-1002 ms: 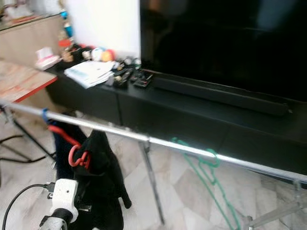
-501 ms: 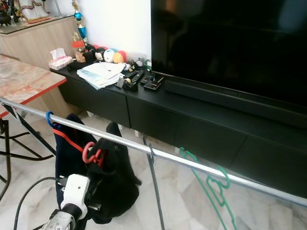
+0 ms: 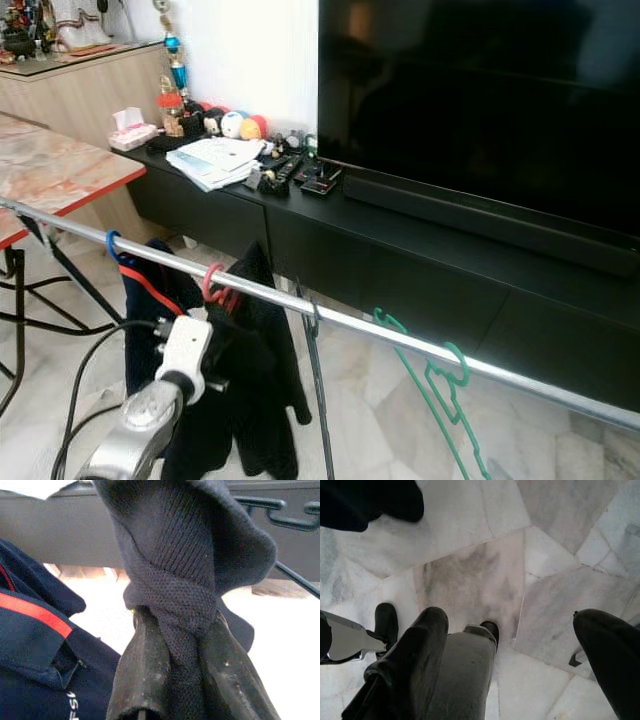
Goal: Hang hanger
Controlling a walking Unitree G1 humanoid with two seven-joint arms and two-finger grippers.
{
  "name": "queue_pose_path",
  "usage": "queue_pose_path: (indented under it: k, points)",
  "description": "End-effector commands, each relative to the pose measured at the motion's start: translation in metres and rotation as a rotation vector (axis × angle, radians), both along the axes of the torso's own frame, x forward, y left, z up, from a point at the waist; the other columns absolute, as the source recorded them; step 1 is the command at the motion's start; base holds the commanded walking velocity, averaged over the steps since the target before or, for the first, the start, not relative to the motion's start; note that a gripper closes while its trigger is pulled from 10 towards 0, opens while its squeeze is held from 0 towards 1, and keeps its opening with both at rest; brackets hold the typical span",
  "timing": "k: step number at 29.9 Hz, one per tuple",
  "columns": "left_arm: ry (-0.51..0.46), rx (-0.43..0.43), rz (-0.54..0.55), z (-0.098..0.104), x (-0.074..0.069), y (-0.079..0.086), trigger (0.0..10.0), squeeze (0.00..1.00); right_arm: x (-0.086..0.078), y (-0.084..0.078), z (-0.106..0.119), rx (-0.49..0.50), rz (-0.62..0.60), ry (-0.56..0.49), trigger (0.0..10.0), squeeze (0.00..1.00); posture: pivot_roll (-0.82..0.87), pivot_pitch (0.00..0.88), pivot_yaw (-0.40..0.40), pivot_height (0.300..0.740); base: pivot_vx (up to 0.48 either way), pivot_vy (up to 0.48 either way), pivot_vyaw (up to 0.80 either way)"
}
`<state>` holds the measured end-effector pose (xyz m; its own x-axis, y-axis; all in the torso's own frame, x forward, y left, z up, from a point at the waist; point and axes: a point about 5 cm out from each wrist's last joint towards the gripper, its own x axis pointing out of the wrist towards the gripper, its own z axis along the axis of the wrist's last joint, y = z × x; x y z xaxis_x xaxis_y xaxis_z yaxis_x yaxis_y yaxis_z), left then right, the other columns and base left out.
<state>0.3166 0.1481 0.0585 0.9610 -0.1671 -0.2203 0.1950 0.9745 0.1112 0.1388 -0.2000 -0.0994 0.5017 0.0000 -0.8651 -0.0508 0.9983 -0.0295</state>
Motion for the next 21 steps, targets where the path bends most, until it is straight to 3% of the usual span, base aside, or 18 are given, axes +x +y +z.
queue_pose_path:
  k: [1, 7, 10, 14, 21]
  points:
    - [-0.047, 0.003, 0.047, 0.013, 0.014, 0.009, 10.0, 0.00, 0.000, 0.000, 0.000, 0.005, 0.000, -0.001, 10.0, 0.00, -0.11, 0.000, 0.027, 0.740, 0.000, 0.000, 0.00]
    - [-0.019, -0.040, 0.109, 0.014, 0.024, 0.016, 10.0, 0.00, 0.000, 0.000, 0.000, 0.007, 0.004, 0.002, 10.0, 0.00, -0.11, 0.000, 0.023, 0.740, 0.000, 0.000, 0.00]
    - [0.043, -0.043, 0.126, 0.010, 0.026, 0.020, 10.0, 0.00, 0.000, 0.000, 0.000, 0.007, 0.004, 0.002, 10.0, 0.00, -0.11, 0.000, 0.023, 0.740, 0.000, 0.000, 0.00]
    - [0.151, -0.032, 0.067, -0.005, 0.021, 0.016, 10.0, 0.00, 0.000, 0.000, 0.000, 0.008, 0.008, 0.004, 10.0, 0.00, -0.11, 0.000, 0.020, 0.740, 0.000, 0.000, 0.00]
    - [0.208, 0.009, 0.062, -0.016, 0.016, 0.018, 10.0, 0.00, 0.000, 0.000, 0.000, 0.010, 0.011, 0.005, 10.0, 0.00, -0.11, 0.000, 0.019, 0.740, 0.000, 0.000, 0.00]
